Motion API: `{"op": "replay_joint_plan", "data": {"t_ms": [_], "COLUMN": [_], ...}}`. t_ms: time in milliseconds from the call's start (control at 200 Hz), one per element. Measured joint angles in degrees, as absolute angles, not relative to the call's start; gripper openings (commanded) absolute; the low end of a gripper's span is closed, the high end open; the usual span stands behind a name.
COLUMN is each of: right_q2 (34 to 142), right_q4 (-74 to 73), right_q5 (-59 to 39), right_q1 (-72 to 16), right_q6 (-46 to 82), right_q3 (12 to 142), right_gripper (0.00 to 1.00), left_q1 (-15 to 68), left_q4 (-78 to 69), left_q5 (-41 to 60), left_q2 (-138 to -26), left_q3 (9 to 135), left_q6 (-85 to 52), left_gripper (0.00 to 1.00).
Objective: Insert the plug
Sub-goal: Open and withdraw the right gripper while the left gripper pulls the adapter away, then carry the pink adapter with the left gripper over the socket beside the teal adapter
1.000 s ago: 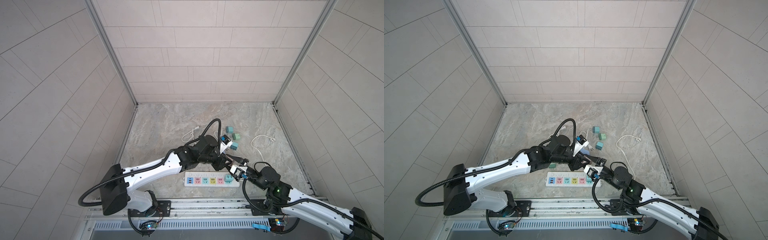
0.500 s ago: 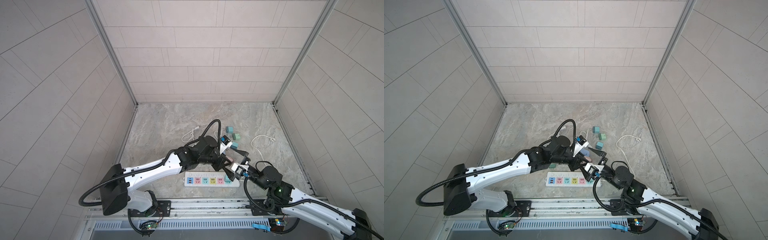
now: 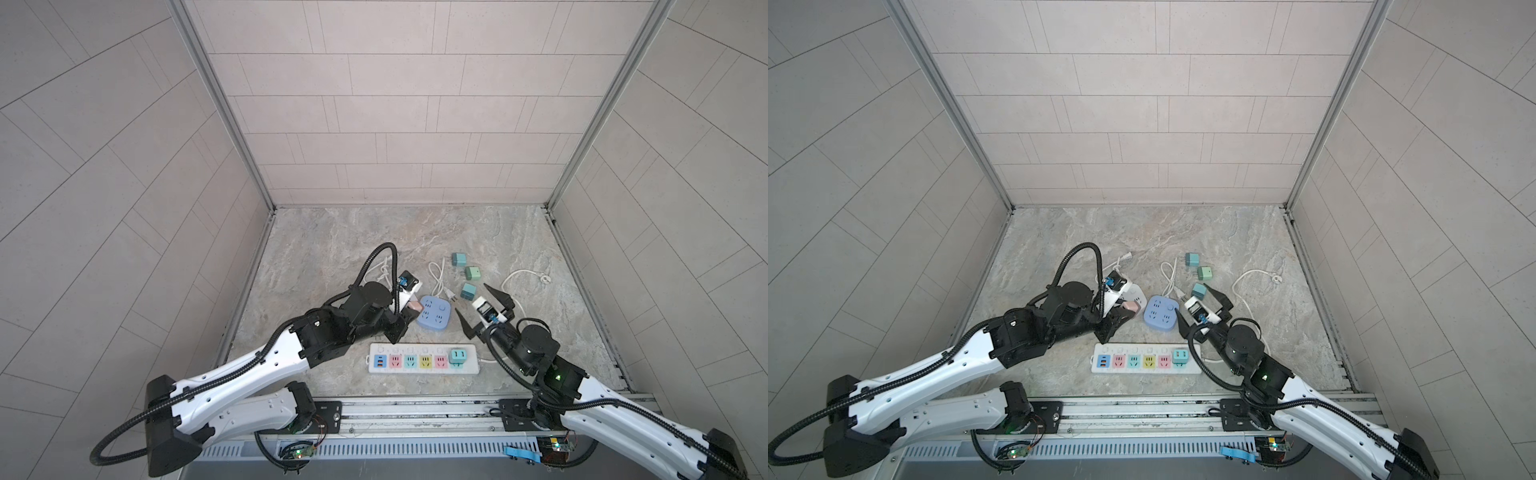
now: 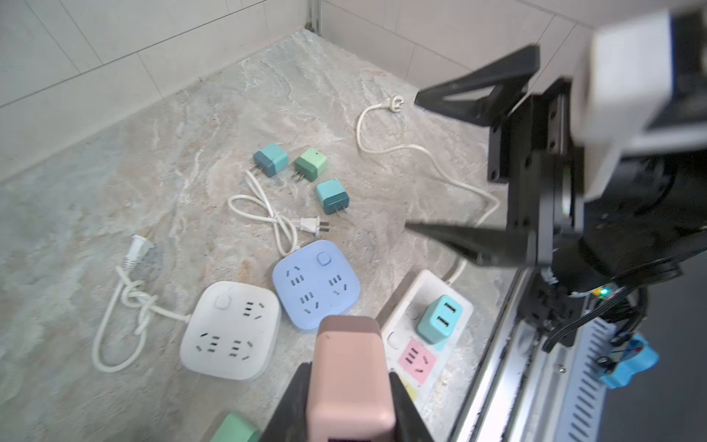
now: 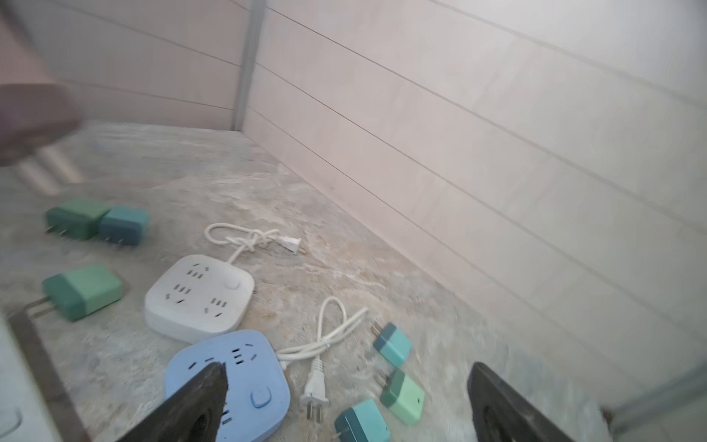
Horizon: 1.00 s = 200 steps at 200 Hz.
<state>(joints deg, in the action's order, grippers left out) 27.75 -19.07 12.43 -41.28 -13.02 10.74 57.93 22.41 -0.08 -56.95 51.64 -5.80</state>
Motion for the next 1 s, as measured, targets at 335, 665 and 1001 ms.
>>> {"op": "replay_joint_plan", "data": {"t_ms": [335, 665, 1001], "right_q2": [27.8, 49.6, 60.5], "right_q4": [-12.9, -8.8, -6.1], "right_q5": [12.4, 16.1, 18.0], "right_q1": [-11.0, -8.6, -8.4], "right_q6": [17.2, 28.8, 32.1], "right_q3": [10.5, 16.4, 23.2], "right_gripper": [1.0, 1.0, 0.94], "left_q1": [58.7, 59.5, 62.5], "left_q4": [29.6, 25.4, 23.9], "left_q5": [-5.5, 2.9, 8.5], "left_q2": [-57.7, -64.8, -78.7], "left_q3": [49.3, 47.6, 50.9], "left_q6": [-0.6, 6.2, 14.5], "left_gripper": [0.0, 0.0, 0.0]}}
